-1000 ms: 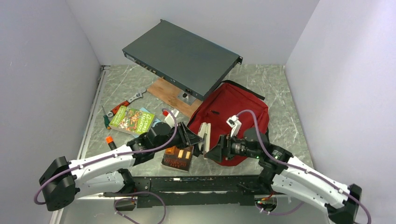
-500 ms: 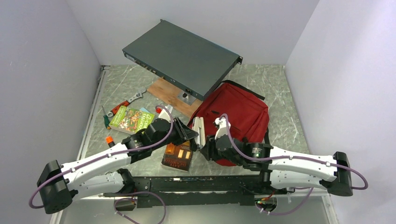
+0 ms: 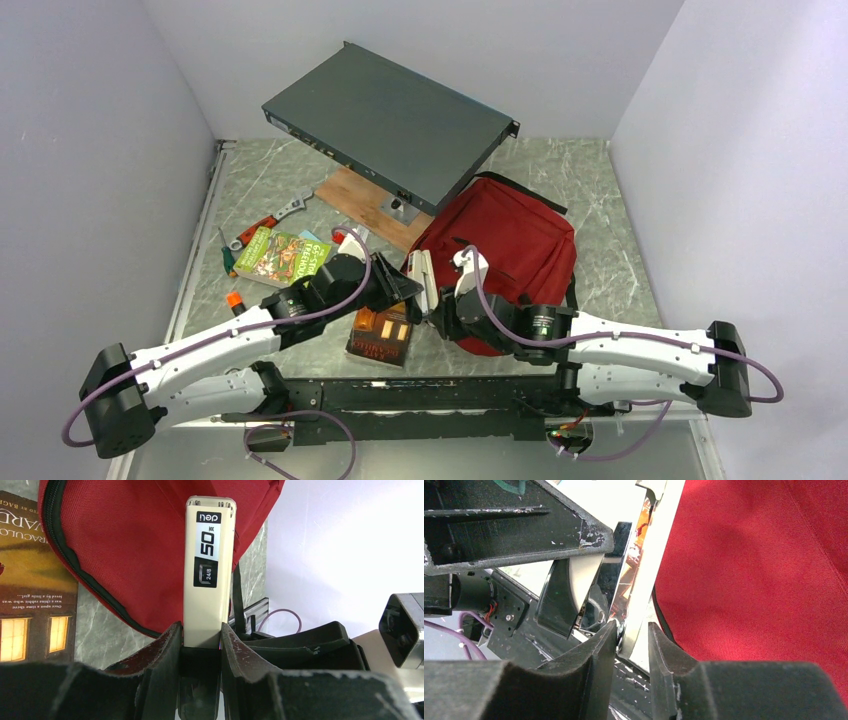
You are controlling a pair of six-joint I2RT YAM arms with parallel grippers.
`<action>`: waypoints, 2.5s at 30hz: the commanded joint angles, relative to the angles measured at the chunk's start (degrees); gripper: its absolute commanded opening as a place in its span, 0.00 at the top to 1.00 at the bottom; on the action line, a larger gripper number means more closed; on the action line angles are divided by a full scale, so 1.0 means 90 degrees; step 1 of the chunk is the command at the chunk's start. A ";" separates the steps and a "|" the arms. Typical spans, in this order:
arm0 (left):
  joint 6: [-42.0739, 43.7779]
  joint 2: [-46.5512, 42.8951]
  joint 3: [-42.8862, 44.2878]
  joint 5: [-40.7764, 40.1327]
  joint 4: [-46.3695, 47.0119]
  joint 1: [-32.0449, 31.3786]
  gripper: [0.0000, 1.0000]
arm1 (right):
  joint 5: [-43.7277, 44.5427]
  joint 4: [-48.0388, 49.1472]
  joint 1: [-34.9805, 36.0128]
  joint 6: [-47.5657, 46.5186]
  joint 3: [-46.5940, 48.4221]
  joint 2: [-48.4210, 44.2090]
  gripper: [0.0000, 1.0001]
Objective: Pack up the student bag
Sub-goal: Place the stationery in the student bag.
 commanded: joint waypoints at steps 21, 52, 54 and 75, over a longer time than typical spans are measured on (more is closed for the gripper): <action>0.0857 0.0140 0.0362 0.0453 0.0487 0.0044 0.19 | 0.0273 -0.0438 -0.0964 0.0810 -0.0474 -0.1101 1.00; 0.2464 0.3168 0.0821 0.0484 0.3992 0.0130 0.28 | -0.2904 -0.2019 -0.3728 0.0418 -0.1028 -0.1609 1.00; 0.2610 0.3292 0.0884 0.0477 0.3971 0.0133 0.29 | -0.3106 -0.1896 -0.3723 0.0516 -0.1127 -0.1510 1.00; 0.3284 0.3111 0.0412 -0.0849 0.4156 -0.0540 0.38 | -0.0286 -0.3133 -0.4458 0.0636 0.0055 -0.0732 1.00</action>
